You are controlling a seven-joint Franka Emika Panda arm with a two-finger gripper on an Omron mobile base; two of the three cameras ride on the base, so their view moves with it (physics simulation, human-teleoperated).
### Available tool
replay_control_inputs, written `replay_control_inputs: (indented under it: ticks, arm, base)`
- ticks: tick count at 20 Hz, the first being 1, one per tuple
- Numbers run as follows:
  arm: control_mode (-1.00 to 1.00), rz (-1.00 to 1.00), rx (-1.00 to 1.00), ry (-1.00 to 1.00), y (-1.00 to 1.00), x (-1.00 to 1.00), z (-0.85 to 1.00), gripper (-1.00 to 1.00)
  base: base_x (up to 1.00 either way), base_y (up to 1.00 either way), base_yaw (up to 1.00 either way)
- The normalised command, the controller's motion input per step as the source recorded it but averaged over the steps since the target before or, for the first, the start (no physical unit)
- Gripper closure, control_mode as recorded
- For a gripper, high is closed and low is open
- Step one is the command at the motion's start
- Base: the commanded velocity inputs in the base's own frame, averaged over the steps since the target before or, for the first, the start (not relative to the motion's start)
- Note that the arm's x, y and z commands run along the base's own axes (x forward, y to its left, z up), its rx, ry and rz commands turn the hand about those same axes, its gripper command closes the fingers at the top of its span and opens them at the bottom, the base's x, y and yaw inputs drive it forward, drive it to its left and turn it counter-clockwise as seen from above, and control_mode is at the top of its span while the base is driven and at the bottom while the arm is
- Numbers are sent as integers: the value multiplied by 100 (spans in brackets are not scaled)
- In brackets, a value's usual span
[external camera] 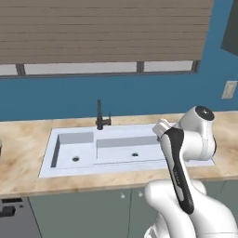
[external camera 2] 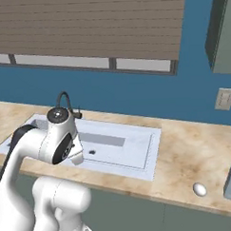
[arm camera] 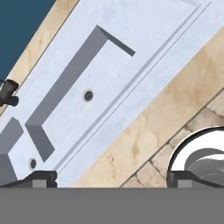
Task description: Gather the eggs and milk located in the vicinity of the sink area and place them right next to the bowl.
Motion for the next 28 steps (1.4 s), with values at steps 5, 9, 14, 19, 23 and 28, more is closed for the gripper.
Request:
replay_control_inputs:
  ticks: [5, 9, 14, 19, 23, 28]
  arm:
    - [100, 0, 0, 0, 0, 0, 0, -100]
    - [100, 0, 0, 0, 0, 0, 0, -100]
    - [100, 0, 0, 0, 0, 0, 0, -100]
    - [100, 0, 0, 0, 0, 0, 0, -100]
    - [100, 0, 0, 0, 0, 0, 0, -100]
    - [100, 0, 0, 0, 0, 0, 0, -100]
  base:
    - [-3, -57, -2]
    - [-3, -41, -13]
    - [-26, -49, -20]
    - [-43, -48, -19]
    - [-20, -37, -15]
    - [3, -32, -4]
